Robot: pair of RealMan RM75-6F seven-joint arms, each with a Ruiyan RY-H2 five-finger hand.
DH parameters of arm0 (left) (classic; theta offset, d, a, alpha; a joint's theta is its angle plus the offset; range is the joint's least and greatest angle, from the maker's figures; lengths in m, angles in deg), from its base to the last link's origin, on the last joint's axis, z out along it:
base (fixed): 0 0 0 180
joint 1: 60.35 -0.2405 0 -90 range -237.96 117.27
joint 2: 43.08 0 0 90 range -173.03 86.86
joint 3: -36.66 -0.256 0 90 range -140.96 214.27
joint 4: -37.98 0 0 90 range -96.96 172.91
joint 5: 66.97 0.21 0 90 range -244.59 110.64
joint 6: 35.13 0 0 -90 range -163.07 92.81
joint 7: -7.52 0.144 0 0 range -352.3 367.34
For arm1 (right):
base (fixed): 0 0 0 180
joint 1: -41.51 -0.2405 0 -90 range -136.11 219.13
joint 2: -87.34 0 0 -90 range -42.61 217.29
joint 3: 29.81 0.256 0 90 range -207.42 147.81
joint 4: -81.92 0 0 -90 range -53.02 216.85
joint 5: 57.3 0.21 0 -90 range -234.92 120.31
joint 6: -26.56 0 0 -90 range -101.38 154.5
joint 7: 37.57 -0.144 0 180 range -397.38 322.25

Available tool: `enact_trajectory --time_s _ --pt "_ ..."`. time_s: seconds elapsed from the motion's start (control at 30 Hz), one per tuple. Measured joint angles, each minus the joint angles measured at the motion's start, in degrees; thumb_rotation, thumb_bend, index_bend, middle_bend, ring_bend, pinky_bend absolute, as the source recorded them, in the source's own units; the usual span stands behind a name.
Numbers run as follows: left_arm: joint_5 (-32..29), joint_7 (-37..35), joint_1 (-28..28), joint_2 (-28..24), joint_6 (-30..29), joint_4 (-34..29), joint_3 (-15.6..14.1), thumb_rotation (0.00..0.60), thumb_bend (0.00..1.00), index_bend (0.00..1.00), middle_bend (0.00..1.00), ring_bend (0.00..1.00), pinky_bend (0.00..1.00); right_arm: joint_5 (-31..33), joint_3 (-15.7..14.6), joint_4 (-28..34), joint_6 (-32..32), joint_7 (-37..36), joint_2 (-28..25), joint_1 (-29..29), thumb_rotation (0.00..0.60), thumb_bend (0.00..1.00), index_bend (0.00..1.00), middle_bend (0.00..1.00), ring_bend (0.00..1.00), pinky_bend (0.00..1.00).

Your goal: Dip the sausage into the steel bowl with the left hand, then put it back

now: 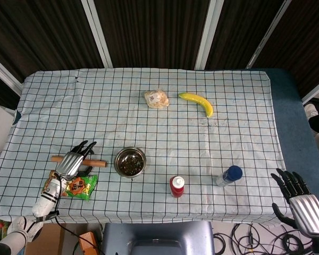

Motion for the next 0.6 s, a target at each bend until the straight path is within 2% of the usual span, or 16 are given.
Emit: enact_trajectory --time_s 0.33,0.47,0.53,0.6 --pt "0.08 3.73 -1.56 -5.75 -1.83 -7.08 -0.6 0.6 0.33 0.06 0.23 0.02 0.19 0.15 0.1 -0.03 0.05 -0.05 0.0 0.01 0.6 0.38 0.0 0.0 0.0 0.0" --pt "0.2 5.57 -2.83 -8.97 -5.22 -11.49 -0.51 0.6 0.34 0.1 0.24 0.03 0.19 0.14 0.11 -0.01 0.09 0.07 0.02 0.04 0.6 0.38 0.0 0.0 0.0 0.0" --pt "0.32 6.78 -3.57 -10.8 -7.06 -14.18 -0.48 0.6 0.34 0.07 0.22 0.02 0.17 0.17 0.13 0.01 0.06 0.23 0.08 0.04 0.6 0.38 0.0 0.0 0.0 0.0" --pt "0.29 9.3 -4.73 -13.52 -8.77 -18.42 -0.58 0.6 0.36 0.02 0.17 0.01 0.13 0.26 0.18 0.03 0.05 0.55 0.19 0.07 0.6 0.38 0.0 0.0 0.0 0.0"
